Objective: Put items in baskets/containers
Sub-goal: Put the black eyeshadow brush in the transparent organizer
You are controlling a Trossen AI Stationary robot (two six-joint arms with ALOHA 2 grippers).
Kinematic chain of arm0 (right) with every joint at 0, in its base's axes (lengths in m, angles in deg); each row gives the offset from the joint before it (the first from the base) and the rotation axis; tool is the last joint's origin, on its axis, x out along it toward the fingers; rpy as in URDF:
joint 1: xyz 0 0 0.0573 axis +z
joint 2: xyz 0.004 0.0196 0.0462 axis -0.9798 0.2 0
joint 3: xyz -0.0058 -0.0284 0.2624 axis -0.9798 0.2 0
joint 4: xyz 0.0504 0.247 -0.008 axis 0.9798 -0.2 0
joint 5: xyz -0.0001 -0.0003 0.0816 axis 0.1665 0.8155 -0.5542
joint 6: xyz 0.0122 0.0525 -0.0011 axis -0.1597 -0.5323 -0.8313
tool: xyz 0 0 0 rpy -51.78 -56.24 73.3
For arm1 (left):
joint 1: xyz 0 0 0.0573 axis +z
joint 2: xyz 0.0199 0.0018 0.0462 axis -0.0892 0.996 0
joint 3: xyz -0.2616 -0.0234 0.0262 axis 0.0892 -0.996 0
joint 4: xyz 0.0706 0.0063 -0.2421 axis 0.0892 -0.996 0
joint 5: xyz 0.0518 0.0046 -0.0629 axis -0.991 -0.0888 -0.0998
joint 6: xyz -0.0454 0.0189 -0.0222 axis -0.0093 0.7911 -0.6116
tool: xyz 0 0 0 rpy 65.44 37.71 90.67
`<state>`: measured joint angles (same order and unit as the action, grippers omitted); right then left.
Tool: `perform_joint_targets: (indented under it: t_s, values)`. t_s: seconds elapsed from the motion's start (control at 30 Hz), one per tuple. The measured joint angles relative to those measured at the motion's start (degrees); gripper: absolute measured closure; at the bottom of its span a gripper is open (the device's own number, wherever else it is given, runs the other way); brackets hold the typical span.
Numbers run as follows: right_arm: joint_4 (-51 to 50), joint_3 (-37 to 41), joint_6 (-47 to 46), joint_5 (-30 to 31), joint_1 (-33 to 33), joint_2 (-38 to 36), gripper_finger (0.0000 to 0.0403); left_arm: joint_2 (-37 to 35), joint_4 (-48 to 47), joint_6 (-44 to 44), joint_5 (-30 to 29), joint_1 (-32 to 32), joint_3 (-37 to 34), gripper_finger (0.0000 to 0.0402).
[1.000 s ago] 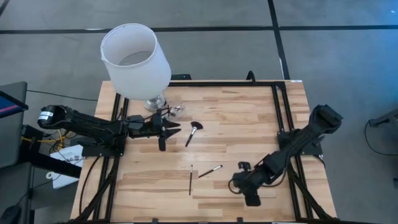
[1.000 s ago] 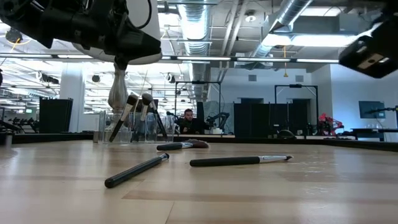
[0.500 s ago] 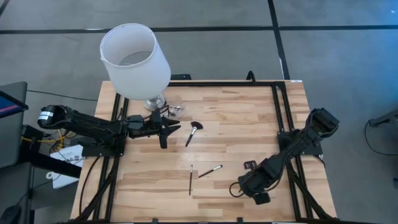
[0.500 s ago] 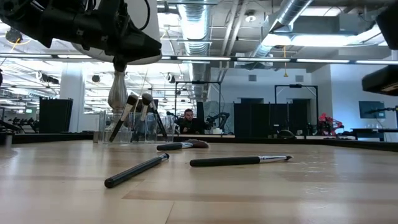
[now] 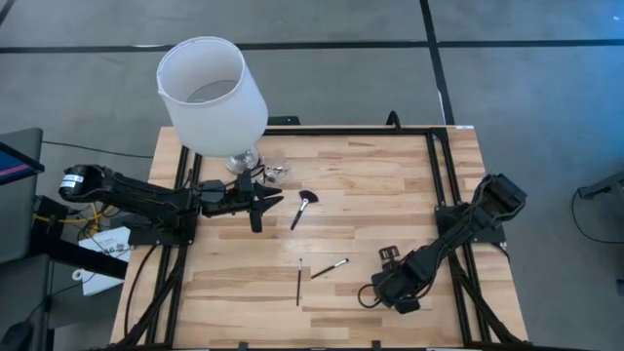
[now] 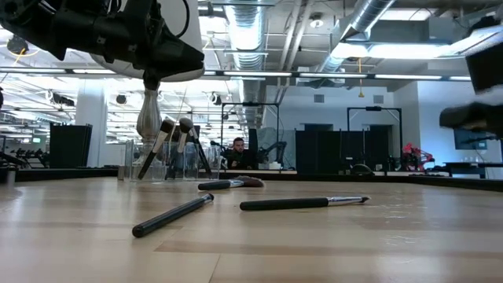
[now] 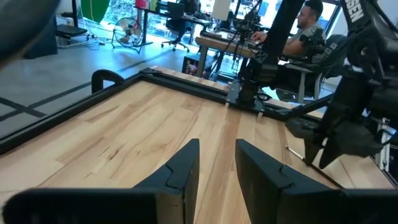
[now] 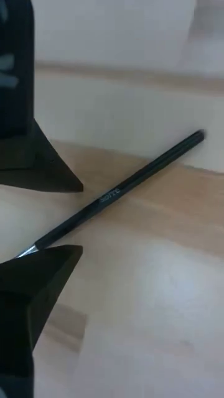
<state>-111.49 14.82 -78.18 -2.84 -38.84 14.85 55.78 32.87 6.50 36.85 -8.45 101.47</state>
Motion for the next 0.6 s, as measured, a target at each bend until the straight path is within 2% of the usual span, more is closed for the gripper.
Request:
perform_joint_targets:
  t_s: [0.1,0.17,0.37,0.5,0.6]
  values:
    - [0.90,0.56,0.15,0.23,0.02,1.99,0.0267,0.00,0.29,0.04,0.01,0.00,0.00,0.0302]
    - [1.09,0.41,0.28,0.38,-0.04,2.91,0.0284,0.00,0.55,0.52,0.00,0.00,0.00,0.0302]
    - [4.42,-0.15,2.76,1.12,-1.25,2.84,0.0387,0.00,1.42,1.90,0.02,0.38,0.02,0.0302]
    - [7.88,-1.23,3.10,2.76,-3.29,2.19,0.0382,0.00,1.40,1.95,0.02,0.78,0.02,0.0302]
    - [20.72,-1.84,3.29,6.95,-5.86,2.42,0.0387,0.00,1.42,1.86,0.17,0.87,0.02,0.0302]
